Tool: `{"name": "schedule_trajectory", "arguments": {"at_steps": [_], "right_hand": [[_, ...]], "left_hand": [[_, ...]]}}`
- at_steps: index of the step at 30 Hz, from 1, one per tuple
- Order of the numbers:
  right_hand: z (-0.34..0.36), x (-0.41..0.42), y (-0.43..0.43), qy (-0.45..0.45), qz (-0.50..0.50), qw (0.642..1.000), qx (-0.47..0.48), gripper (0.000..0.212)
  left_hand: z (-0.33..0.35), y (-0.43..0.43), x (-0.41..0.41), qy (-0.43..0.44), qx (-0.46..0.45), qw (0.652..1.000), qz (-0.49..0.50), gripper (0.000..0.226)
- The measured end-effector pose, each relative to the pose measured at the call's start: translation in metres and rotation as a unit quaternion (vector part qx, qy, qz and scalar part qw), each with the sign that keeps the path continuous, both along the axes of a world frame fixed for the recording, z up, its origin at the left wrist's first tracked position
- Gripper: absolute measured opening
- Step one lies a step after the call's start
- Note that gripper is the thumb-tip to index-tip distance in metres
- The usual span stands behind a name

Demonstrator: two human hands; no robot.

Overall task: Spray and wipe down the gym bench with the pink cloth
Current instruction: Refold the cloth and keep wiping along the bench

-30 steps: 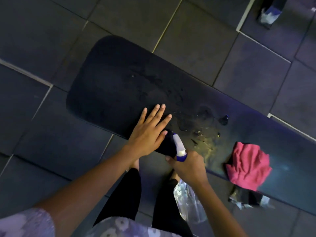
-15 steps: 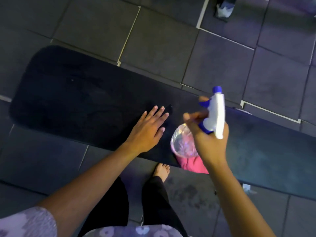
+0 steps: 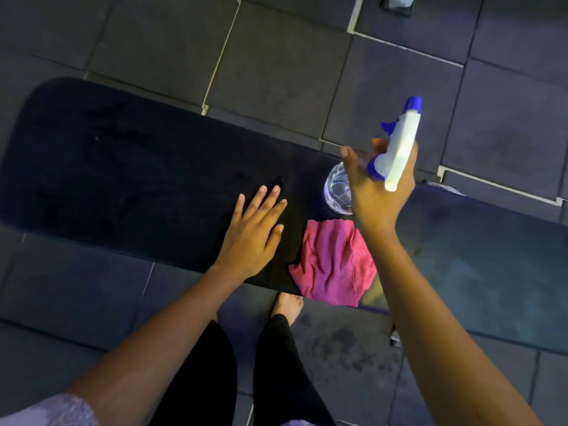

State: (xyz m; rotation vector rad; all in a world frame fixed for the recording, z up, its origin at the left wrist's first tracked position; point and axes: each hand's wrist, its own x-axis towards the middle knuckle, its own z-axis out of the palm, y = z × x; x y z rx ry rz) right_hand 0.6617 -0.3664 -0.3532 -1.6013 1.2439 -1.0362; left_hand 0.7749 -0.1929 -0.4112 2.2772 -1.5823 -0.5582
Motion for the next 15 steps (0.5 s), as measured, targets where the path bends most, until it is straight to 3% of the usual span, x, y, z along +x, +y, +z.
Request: {"name": "schedule_trajectory", "arguments": {"at_steps": [2,3,6,7,11,15], "right_hand": [[-0.007,-0.016,0.014,0.048,-0.022,0.999,-0.013,0.091],[-0.011,-0.026,0.026,0.083,-0.034,0.995,-0.046,0.088],[-0.021,-0.057,0.077,0.184,0.001,0.967,-0.175,0.04],[-0.026,-0.064,0.092,0.226,0.041,0.954,-0.19,0.034],[-0.051,-0.075,0.124,0.424,0.157,0.884,-0.122,0.068],[-0.068,-0.074,0.126,0.482,0.197,0.85,-0.08,0.09]], "left_hand": [[-0.003,0.001,0.0,-0.008,0.0,1.0,-0.006,0.047],[-0.004,0.002,0.001,-0.009,0.001,1.0,-0.009,0.047],[-0.006,0.004,0.003,-0.008,0.004,1.0,-0.012,0.047],[-0.006,0.005,0.003,-0.013,0.004,1.0,-0.015,0.047],[-0.006,0.009,0.004,-0.026,0.003,0.999,-0.028,0.046],[-0.008,0.009,0.005,-0.028,0.002,0.999,-0.029,0.048]]}}
